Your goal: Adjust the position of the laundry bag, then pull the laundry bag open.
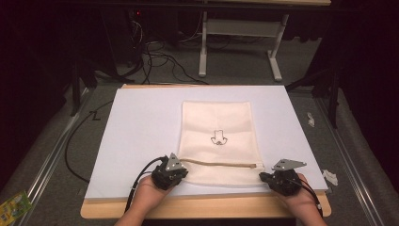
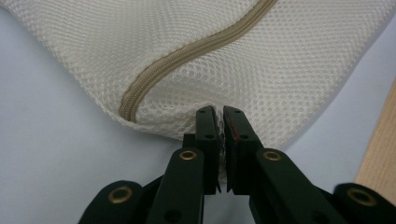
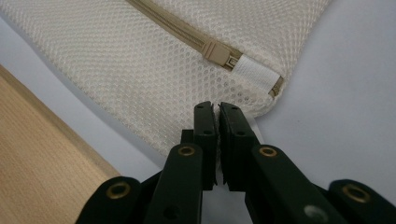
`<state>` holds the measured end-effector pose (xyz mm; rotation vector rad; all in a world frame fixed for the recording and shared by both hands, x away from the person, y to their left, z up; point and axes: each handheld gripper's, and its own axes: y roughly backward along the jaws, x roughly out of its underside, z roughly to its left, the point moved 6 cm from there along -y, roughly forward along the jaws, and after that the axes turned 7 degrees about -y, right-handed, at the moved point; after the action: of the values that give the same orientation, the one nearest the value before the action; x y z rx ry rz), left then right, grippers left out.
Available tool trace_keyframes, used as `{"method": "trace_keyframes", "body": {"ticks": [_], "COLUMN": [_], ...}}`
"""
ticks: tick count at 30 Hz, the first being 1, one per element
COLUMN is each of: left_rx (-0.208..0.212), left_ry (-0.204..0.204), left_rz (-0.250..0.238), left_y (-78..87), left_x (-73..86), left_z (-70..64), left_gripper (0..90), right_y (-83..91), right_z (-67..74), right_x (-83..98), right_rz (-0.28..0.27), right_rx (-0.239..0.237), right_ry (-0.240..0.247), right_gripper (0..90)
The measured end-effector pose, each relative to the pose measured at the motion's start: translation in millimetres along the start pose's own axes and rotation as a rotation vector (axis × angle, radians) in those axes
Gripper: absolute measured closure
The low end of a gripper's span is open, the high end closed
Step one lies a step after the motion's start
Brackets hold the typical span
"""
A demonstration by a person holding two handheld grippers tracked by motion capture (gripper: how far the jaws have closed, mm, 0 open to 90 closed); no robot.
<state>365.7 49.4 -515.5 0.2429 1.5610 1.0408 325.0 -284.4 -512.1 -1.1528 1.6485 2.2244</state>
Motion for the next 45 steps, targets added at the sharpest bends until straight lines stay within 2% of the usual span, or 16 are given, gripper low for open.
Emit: {"method": "trace_keyframes", "body": {"ticks": [2, 4, 9, 10, 15, 19, 20, 23, 24, 26, 27, 30, 37, 39, 41, 45], "left_rx": [0.000, -0.002, 0.008, 0.009, 0.014, 0.012, -0.032, -0.062, -0.091, -0.122, -0.122, -0.161, -0.176, -0.174, -0.180, -0.178], "left_ry": [0.000, -0.003, 0.016, 0.015, 0.015, 0.025, 0.024, 0.052, 0.088, 0.112, 0.112, 0.161, 0.180, 0.186, 0.183, 0.197], "left_rz": [0.003, 0.007, 0.002, 0.004, 0.007, -0.026, -0.046, -0.083, -0.130, -0.162, -0.162, -0.226, -0.250, -0.259, -0.267, -0.277], "left_y": [0.7, 2.8, 5.9, 8.4, 12.0, 15.7, 18.7, 23.6, 30.0, 34.4, 34.4, 42.6, 44.5, 45.0, 45.4, 45.1], "left_x": [0.2, 1.0, 4.2, 5.7, 6.9, 6.6, 6.2, 5.1, 4.3, 4.3, 4.3, 5.5, 7.3, 5.7, 3.1, 0.5], "left_z": [-0.3, -1.9, -5.5, -9.5, -15.9, -16.2, -12.8, -7.4, -0.2, 5.5, 5.5, 17.3, 25.0, 25.3, 25.1, 25.5], "left_gripper": [85.5, 85.4, 84.9, 84.6, 81.7, 68.3, 64.8, 60.1, 58.7, 56.1, 55.2, 51.7, 47.9, 47.5, 46.8, 46.2], "right_y": [0.5, 5.9, 7.3, 3.4, -8.9, -9.1, -9.8, -11.3, -12.8, -13.3, -13.3, -14.6, -16.0, -16.2, -16.2, -15.7], "right_z": [0.7, -0.4, -11.8, -17.8, -22.0, -22.9, -23.9, -23.3, -21.8, -20.9, -20.9, -19.7, -18.4, -16.9, -16.8, -16.6], "right_x": [-0.4, -7.1, -17.9, -21.1, -21.3, -20.1, -20.6, -20.1, -19.6, -19.4, -19.4, -17.9, -16.7, -16.2, -16.0, -15.9], "right_rz": [-0.002, -0.064, -0.142, -0.150, -0.108, -0.088, -0.094, -0.083, -0.076, -0.072, -0.072, -0.057, -0.053, -0.054, -0.051, -0.049], "right_rx": [-0.001, -0.009, 0.003, 0.004, -0.017, -0.023, -0.023, -0.027, -0.022, -0.019, -0.019, -0.018, 0.002, 0.016, 0.034, 0.020], "right_ry": [0.003, -0.009, -0.076, -0.111, -0.121, -0.139, -0.142, -0.148, -0.143, -0.137, -0.137, -0.143, -0.132, -0.123, -0.094, -0.089], "right_gripper": [85.1, 76.3, 67.0, 64.4, 62.2, 61.6, 61.5, 61.3, 61.1, 60.9, 60.9, 60.4, 61.1, 62.4, 69.8, 78.2]}}
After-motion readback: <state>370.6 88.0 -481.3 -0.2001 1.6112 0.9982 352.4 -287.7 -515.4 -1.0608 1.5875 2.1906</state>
